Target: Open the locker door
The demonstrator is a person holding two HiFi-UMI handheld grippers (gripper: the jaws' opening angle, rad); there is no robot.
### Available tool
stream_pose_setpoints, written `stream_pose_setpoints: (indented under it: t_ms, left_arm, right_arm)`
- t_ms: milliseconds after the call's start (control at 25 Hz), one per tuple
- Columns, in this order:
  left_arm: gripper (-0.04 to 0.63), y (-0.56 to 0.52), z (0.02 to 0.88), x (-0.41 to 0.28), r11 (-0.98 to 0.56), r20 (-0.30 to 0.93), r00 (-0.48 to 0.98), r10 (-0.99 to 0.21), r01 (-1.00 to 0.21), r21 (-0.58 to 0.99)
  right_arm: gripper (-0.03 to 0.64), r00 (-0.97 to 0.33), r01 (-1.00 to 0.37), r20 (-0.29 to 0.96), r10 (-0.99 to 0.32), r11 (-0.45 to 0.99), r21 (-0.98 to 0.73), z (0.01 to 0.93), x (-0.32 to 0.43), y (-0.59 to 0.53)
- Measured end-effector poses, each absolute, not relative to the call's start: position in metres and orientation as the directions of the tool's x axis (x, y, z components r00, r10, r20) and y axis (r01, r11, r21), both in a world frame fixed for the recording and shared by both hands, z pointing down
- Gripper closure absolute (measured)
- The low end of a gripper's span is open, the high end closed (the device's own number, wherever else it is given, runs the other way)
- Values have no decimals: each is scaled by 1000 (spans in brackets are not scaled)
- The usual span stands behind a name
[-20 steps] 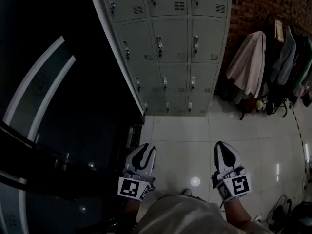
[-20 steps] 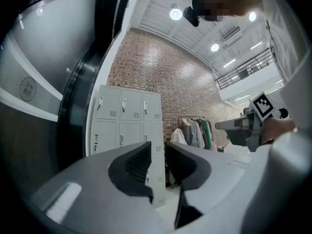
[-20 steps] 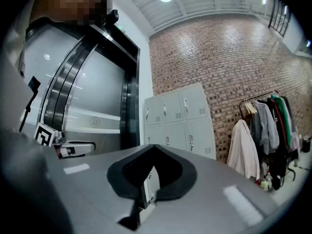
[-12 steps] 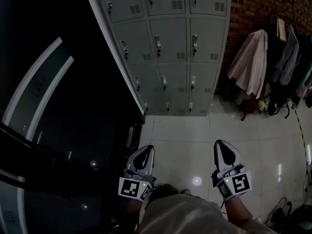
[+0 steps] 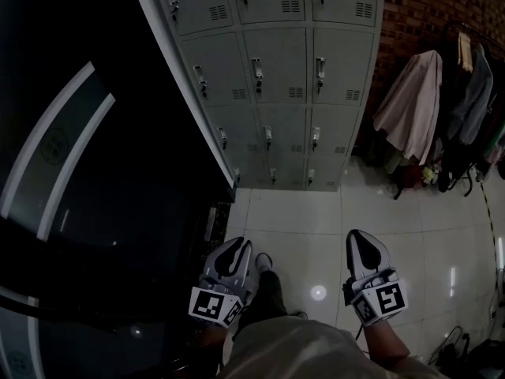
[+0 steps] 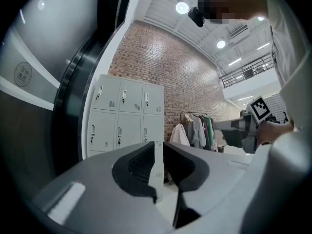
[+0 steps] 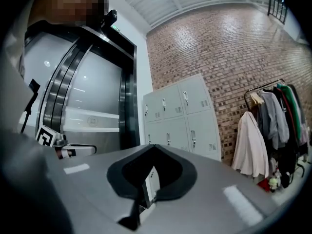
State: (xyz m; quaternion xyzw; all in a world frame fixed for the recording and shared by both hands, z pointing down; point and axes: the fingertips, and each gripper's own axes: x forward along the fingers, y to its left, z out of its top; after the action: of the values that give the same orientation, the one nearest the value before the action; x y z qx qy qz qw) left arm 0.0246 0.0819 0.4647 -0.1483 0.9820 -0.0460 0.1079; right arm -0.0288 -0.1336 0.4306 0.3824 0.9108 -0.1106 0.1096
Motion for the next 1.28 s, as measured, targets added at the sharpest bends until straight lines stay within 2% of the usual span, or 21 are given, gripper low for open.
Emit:
stream_pose_setpoints:
  t_ms: [200, 520, 720, 1000, 1080, 1200, 1280]
  left_arm:
    - [528, 115, 484, -31, 952, -199, -931, -305, -290, -103]
    - [528, 182, 483, -161, 954, -220, -929, -298, -280, -110]
    - [580, 251, 484, -240, 962, -220, -939, -262, -238, -131]
    - [594, 308, 502, -330, 960, -211, -940, -268, -241, -143]
    - [594, 317, 514, -350, 960, -199, -942, -270, -247, -132]
    - [592, 325, 532, -378, 961, -188, -944, -272, -255, -109]
    - [592, 329, 541, -397, 962, -188, -944, -270, -254, -105]
  right_arm:
    - [617, -693, 713, -269, 669, 692, -113, 446, -80, -102]
    - [615, -679, 723, -263, 685, 687, -77, 456, -209, -33]
    - [615, -681, 718, -279, 678, 692, -71, 452, -292, 28]
    - [615, -685, 713, -279, 673, 698, -66, 476, -383, 97]
    - [615, -688, 716, -235, 686, 694, -70, 496, -403, 111]
    - [615, -689, 725, -75, 721, 685, -76, 535, -428, 128]
    - [615, -681, 732, -49, 731, 677, -80, 548, -448, 137]
